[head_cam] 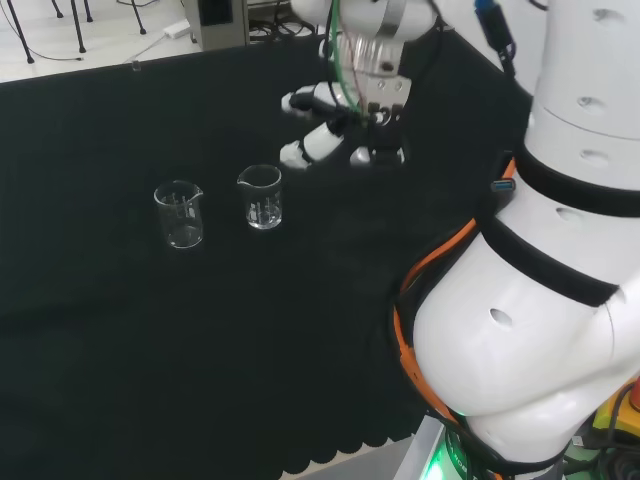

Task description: Pick up the beaker on the right.

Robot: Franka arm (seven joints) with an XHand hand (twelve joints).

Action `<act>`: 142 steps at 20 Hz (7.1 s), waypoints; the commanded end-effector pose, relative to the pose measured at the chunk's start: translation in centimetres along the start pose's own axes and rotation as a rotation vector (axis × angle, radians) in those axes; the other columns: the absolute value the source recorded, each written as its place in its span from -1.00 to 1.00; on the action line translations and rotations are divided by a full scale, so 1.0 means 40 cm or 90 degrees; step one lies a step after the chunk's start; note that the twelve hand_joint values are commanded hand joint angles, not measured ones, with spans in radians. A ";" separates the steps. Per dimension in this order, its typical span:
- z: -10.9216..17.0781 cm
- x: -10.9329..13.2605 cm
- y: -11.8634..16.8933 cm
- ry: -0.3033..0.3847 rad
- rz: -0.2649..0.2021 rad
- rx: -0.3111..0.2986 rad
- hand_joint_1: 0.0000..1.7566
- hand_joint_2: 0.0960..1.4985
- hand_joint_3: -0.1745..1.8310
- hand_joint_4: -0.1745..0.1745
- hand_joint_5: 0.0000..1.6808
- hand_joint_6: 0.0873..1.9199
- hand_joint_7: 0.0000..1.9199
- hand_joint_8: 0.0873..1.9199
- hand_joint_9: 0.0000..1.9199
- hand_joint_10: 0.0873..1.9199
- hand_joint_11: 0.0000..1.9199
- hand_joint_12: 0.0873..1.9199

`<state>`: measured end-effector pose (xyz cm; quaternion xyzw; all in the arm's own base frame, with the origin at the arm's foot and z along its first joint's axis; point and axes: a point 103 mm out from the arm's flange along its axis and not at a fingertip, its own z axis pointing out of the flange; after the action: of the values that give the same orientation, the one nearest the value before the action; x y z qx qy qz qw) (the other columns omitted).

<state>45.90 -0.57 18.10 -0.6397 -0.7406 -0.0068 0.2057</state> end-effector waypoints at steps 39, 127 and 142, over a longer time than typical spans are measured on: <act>0.242 -0.057 0.167 0.222 -0.119 0.025 -0.14 -0.43 -0.24 -0.07 -0.70 -1.00 -0.80 -0.58 -0.73 -0.44 -1.00 -0.03; 0.217 0.072 0.204 0.337 -0.120 -0.157 0.36 -0.25 -0.23 -0.06 0.82 -0.93 0.93 -1.00 0.83 -0.95 0.50 -0.29; 0.121 0.115 0.143 0.311 -0.143 -0.162 0.37 -0.26 -0.22 -0.37 0.82 -0.93 0.94 -1.00 0.85 -0.93 0.52 -0.32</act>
<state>50.17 5.89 13.07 -0.5550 -0.7228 -0.2866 0.2957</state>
